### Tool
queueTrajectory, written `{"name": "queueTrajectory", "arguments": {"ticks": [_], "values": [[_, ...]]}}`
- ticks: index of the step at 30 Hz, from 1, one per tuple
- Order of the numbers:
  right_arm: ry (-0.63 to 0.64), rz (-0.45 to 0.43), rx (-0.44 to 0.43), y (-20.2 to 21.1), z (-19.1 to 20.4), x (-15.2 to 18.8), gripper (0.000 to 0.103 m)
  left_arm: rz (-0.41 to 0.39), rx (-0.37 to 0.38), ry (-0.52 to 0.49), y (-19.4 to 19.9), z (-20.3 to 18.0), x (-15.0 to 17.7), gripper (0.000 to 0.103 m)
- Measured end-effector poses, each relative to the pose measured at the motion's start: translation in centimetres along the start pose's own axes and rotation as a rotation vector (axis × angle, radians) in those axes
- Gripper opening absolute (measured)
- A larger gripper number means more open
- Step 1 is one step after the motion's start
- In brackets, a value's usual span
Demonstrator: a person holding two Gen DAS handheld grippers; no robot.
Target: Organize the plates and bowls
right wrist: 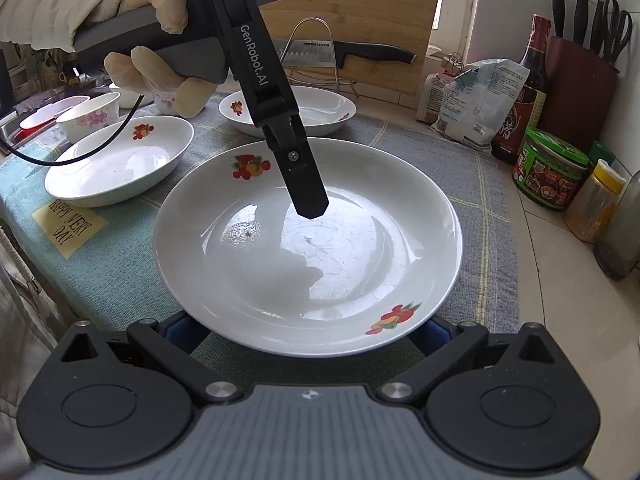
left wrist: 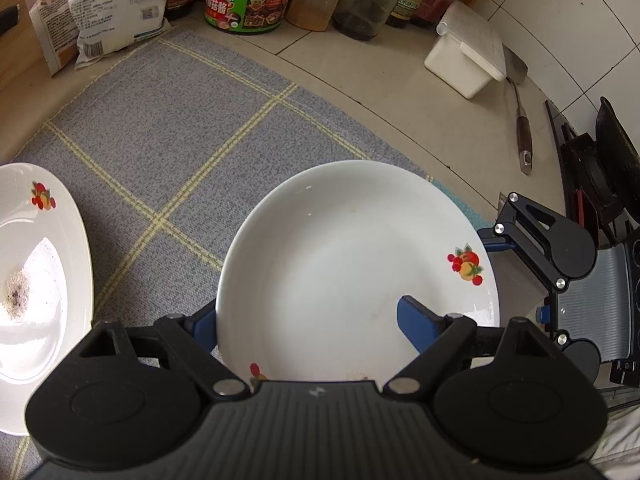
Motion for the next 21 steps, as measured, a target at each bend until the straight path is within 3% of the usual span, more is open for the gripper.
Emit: {"name": "queueTrajectory", "arguments": {"ticks": [21], "values": [[0.045, 0.050, -0.024, -3.2, -6.3, -3.2, 0.103, -0.063, -0.024, 0.022, -1.3, 3.2, -6.3, 0.088]]}}
Point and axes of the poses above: each gripper's, at about its wrist camera, not at the fingertips, and y roughly against the way its jaws point, z to its left, x to its underside, the point moved 7 cm from there along -y, roughly the way its jaws point, and after that the axes turned 1 degree about x, right-handed, at the moved point
